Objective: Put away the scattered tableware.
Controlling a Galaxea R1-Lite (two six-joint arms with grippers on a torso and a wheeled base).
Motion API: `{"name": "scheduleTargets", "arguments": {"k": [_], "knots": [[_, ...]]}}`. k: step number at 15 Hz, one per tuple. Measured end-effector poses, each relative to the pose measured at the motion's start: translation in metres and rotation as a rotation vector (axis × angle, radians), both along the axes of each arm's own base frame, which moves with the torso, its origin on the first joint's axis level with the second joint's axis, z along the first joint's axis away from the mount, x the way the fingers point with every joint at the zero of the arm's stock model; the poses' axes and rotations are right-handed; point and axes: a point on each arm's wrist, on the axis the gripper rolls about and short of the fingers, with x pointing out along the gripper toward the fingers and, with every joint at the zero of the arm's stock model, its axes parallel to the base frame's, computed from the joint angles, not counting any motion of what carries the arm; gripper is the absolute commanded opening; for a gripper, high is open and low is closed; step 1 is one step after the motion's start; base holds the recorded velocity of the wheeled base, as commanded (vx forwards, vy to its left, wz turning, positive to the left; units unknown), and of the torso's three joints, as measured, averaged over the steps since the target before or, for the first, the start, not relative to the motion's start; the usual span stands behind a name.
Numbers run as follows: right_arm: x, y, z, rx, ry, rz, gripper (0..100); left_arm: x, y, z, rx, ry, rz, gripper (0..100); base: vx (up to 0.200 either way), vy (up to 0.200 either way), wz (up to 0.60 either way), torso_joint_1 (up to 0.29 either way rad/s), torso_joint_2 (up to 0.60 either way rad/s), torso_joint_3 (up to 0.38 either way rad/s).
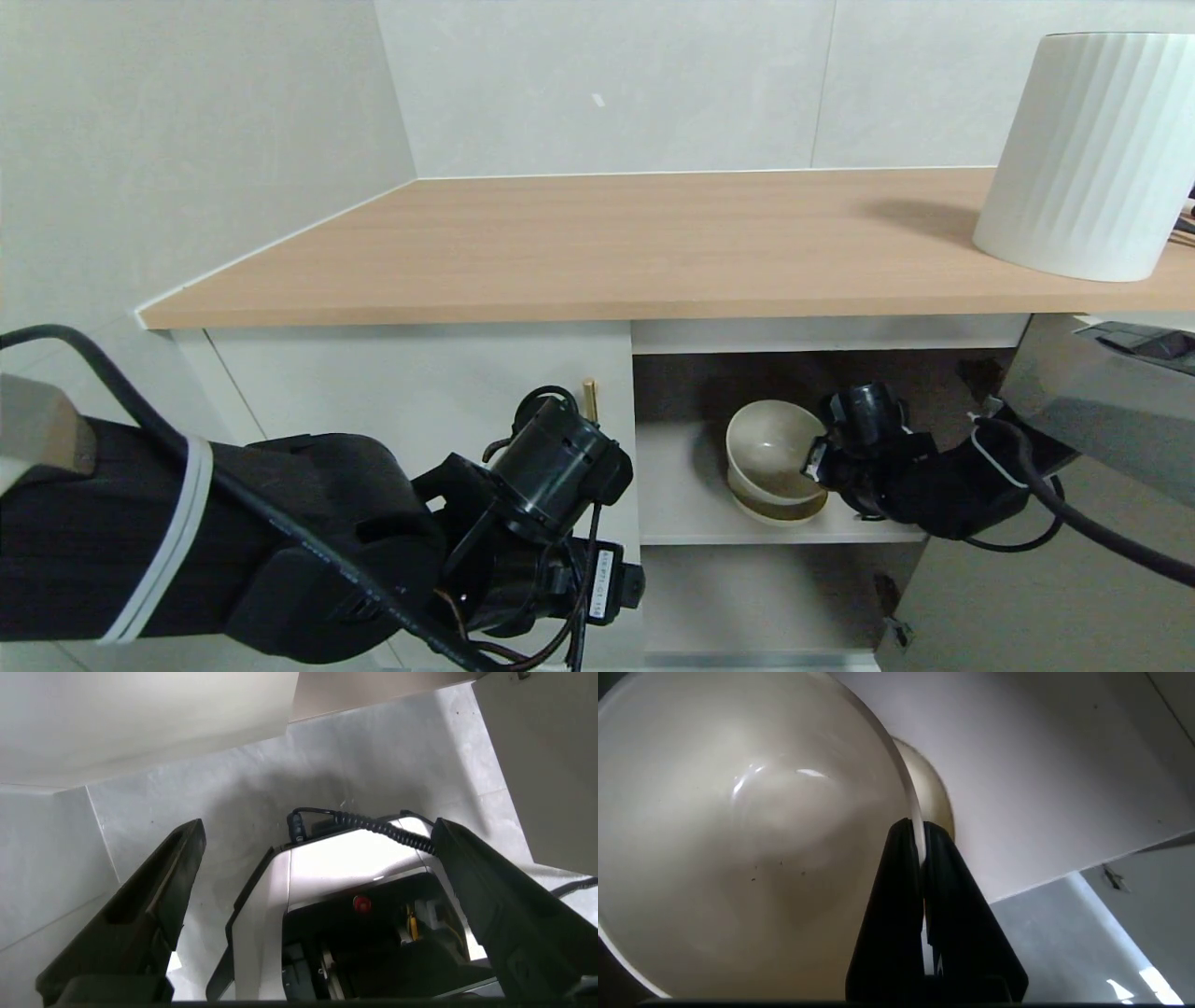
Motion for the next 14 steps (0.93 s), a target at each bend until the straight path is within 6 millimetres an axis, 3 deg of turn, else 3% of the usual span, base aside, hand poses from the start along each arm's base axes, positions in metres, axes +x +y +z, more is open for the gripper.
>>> {"name": "scheduleTargets", "arguments": {"k": [14], "knots": [[0.0018,-0.0008,-0.0124,-0.029,0.025,-0.02,0,0.0005,0.0001,-0.0001,0.0,0.0,0.001,100,0.0,0.0,0.0,0.0,0.0,0.0]]}}
